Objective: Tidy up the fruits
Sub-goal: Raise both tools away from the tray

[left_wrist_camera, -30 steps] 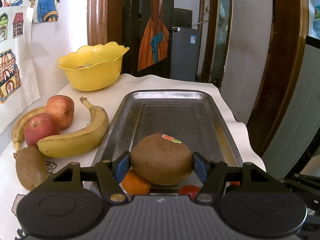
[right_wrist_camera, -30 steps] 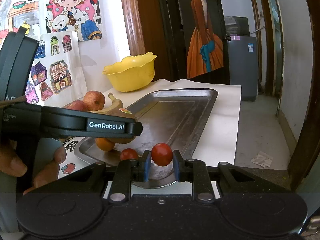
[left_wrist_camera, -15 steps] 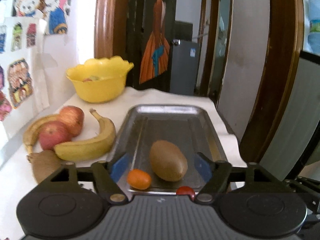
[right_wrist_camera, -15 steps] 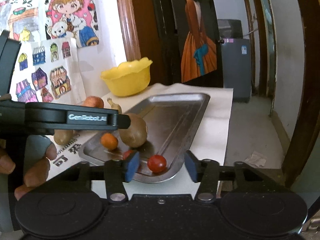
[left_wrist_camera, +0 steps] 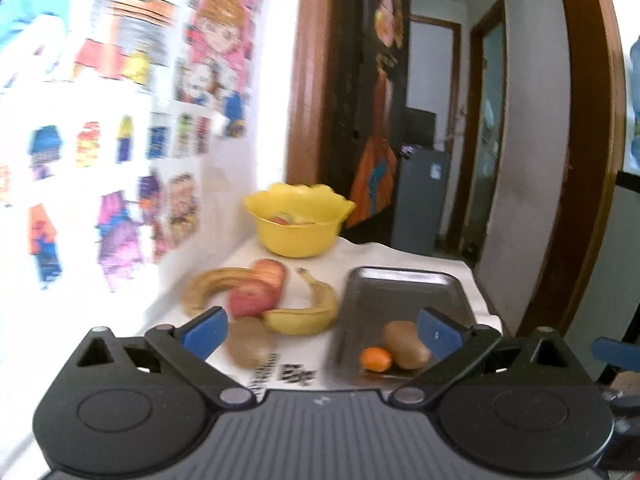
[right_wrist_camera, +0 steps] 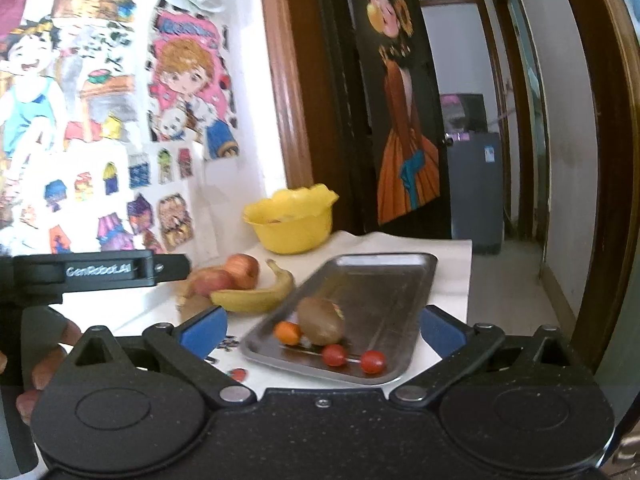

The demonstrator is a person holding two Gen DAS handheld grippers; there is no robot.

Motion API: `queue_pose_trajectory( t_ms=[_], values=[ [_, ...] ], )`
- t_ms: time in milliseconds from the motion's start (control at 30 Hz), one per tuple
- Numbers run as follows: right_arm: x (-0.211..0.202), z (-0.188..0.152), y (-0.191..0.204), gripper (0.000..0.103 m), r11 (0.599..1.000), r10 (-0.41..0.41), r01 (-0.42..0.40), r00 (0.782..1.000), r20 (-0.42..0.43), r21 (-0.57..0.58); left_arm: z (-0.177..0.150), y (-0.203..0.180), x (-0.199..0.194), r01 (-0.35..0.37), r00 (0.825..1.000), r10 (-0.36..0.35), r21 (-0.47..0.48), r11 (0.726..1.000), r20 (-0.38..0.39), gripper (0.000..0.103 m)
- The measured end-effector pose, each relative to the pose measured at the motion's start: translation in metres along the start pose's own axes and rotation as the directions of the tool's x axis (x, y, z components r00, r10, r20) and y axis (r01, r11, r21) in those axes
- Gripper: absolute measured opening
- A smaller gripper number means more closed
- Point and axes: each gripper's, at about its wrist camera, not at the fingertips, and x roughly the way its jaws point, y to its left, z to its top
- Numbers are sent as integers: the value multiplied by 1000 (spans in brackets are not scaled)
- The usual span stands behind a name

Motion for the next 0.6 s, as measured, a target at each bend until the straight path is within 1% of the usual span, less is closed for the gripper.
queue_pose_trajectory(
  t_ms=[100, 200, 300, 400, 600],
  values=[
    [-20, 1, 17, 102, 1000, 14, -14, 1000, 17, -8, -5, 23, -27, -31, 999, 31, -11, 999, 10, 102],
    [-39, 0, 34, 102, 1000, 30, -30, 999, 30, 6, -15, 45, -47, -47, 999, 47, -34, 998, -11, 102],
    [-53, -4, 53, 102, 999, 54, -54, 998, 25, 6, -26, 62, -66, -70, 997, 69, -37, 997, -20, 102],
    [-64, -8, 72, 102, 998, 66, -66, 998, 20, -9, -35, 73, -88, -86, 996, 85, -46, 995, -16, 102],
    [-78, -20, 104, 102, 996, 81, -81, 997, -5, -48, -53, 90, -116, -92, 995, 90, -59, 994, -32, 102]
  ],
)
